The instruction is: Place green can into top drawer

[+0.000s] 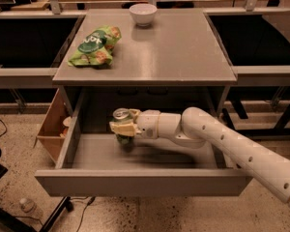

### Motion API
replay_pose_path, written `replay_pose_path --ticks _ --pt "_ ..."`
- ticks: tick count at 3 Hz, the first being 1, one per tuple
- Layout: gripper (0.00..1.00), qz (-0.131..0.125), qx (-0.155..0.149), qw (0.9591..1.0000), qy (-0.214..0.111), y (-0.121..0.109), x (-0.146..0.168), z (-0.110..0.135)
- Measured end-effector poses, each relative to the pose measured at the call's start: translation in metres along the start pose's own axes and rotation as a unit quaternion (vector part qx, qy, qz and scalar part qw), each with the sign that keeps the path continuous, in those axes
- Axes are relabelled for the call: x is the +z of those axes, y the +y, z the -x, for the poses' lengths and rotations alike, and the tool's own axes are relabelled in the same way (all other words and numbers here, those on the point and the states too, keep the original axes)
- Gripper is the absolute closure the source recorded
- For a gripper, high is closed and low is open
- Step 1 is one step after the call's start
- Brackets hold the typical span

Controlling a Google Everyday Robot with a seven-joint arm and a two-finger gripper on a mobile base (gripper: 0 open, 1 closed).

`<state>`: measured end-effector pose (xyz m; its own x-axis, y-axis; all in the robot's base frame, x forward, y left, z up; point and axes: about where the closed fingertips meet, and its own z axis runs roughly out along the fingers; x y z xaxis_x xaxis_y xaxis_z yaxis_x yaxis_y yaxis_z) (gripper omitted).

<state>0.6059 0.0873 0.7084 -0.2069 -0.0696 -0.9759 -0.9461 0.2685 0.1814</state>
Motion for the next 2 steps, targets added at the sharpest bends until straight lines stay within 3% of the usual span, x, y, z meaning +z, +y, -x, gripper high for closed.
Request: replay_pose_path --ticks 1,2 --pt "0.83 0.001 0.001 1.0 0.0 0.0002 0.0013 -0.0023" --pt "0.59 0.001 0.001 1.0 0.0 0.0002 0.0013 -0.0023"
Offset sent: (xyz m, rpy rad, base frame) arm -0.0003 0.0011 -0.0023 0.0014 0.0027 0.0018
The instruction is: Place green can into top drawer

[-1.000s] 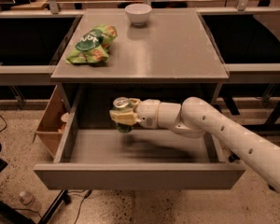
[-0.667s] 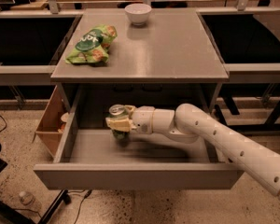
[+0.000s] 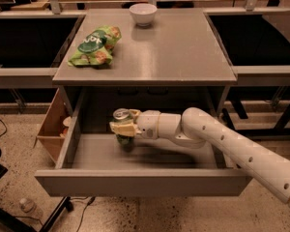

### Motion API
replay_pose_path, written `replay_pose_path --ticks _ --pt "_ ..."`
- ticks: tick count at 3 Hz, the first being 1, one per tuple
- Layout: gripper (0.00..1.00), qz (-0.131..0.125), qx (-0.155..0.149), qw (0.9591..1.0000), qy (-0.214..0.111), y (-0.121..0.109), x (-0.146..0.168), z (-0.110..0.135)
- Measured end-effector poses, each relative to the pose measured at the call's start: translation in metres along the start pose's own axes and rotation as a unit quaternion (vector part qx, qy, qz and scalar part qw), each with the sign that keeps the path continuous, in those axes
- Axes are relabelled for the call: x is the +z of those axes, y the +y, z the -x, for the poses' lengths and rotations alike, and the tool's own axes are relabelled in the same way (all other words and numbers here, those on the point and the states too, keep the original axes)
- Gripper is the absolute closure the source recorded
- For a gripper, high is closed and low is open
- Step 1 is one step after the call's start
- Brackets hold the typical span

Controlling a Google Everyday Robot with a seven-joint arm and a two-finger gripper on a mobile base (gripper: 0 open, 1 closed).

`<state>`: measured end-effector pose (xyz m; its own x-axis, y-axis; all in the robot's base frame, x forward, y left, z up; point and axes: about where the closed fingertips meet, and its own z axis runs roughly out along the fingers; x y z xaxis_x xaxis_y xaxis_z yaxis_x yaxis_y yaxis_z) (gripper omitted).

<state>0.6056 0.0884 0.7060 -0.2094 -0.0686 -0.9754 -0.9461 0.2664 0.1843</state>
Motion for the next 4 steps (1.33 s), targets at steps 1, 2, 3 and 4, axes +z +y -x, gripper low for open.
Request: replay_pose_path --ticks 1,2,3,4 --pt "0.36 0.0 0.0 1.0 0.0 0.0 0.0 0.0" --pt "0.13 0.0 0.0 1.0 0.0 0.0 0.0 0.0" --pt "0.0 0.0 0.0 1.0 0.0 0.0001 0.0 0.0002" --pt "0.0 -0.002 0.0 1.0 -0.001 0.0026 -0.0019 0.0057"
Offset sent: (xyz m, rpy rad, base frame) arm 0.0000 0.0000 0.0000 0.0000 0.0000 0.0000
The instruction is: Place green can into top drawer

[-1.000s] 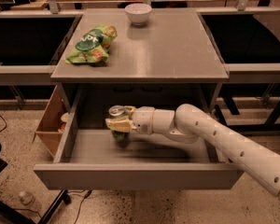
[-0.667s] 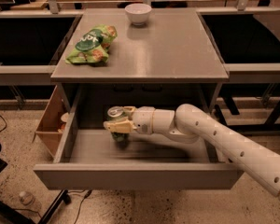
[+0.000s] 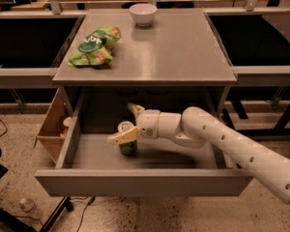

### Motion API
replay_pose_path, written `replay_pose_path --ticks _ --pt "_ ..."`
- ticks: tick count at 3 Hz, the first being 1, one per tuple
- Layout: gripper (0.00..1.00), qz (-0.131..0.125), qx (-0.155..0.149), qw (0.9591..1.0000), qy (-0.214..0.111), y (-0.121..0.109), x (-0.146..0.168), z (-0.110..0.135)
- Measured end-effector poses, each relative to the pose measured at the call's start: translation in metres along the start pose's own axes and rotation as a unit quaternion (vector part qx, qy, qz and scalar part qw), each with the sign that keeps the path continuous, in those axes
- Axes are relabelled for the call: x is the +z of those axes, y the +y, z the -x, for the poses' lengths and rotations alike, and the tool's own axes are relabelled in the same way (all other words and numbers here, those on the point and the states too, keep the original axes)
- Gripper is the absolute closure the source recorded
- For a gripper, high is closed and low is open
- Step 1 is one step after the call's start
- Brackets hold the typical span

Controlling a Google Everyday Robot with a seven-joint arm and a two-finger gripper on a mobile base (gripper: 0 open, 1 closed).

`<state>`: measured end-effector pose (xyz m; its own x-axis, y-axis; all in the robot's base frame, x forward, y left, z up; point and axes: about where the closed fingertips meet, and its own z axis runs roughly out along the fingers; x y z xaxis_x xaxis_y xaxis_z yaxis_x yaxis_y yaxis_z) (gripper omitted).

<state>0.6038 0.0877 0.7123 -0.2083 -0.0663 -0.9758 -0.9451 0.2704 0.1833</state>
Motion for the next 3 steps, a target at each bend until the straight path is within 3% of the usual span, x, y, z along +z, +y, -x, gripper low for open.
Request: replay_pose_path --ticks 1,2,3 --pt "0.0 -0.011 -0.011 0.9999 0.005 0.006 -0.027 0.026" --pt "0.0 -0.013 -0.022 0.9994 0.024 0.012 -0.074 0.067" --pt "0.0 0.011 -0.023 0.9983 0.053 0.013 -0.104 0.111"
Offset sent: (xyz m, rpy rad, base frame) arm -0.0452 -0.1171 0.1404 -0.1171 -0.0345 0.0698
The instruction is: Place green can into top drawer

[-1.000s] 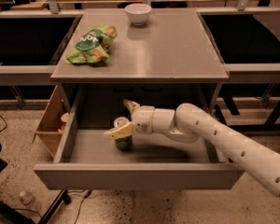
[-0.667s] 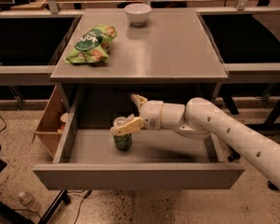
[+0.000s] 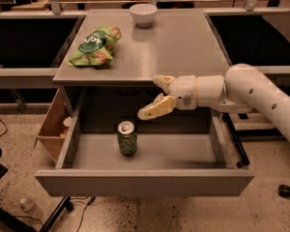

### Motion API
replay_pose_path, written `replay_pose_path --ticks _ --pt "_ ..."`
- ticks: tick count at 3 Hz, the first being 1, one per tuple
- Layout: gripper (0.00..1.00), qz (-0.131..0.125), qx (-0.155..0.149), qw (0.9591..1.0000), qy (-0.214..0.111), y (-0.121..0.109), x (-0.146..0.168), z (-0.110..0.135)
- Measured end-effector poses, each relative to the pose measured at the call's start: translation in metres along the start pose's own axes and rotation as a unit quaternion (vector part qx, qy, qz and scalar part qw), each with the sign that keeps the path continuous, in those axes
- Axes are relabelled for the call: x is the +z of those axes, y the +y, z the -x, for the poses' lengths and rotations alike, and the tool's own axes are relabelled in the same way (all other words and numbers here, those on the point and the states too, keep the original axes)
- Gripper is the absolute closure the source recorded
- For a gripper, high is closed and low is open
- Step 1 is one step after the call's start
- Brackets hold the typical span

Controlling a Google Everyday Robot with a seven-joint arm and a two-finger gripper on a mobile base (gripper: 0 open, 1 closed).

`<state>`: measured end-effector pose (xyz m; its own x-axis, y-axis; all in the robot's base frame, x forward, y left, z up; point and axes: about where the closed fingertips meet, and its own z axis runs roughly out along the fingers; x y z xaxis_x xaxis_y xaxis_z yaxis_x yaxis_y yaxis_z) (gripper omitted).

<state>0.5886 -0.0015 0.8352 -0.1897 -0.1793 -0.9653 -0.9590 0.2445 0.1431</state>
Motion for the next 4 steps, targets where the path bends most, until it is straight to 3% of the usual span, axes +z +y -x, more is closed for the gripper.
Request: replay_pose_path --ticks 1,2,3,4 --pt "0.0 0.036 0.021 0.9978 0.051 -0.012 -0.018 0.062" --pt "0.0 0.065 0.022 0.9946 0.078 -0.004 -0.037 0.11" --pt "0.0 0.036 0.014 0.9899 0.137 0.022 -0.074 0.143" --pt "0.0 -0.067 -0.019 0.9694 0.236 0.078 -0.103 0.151"
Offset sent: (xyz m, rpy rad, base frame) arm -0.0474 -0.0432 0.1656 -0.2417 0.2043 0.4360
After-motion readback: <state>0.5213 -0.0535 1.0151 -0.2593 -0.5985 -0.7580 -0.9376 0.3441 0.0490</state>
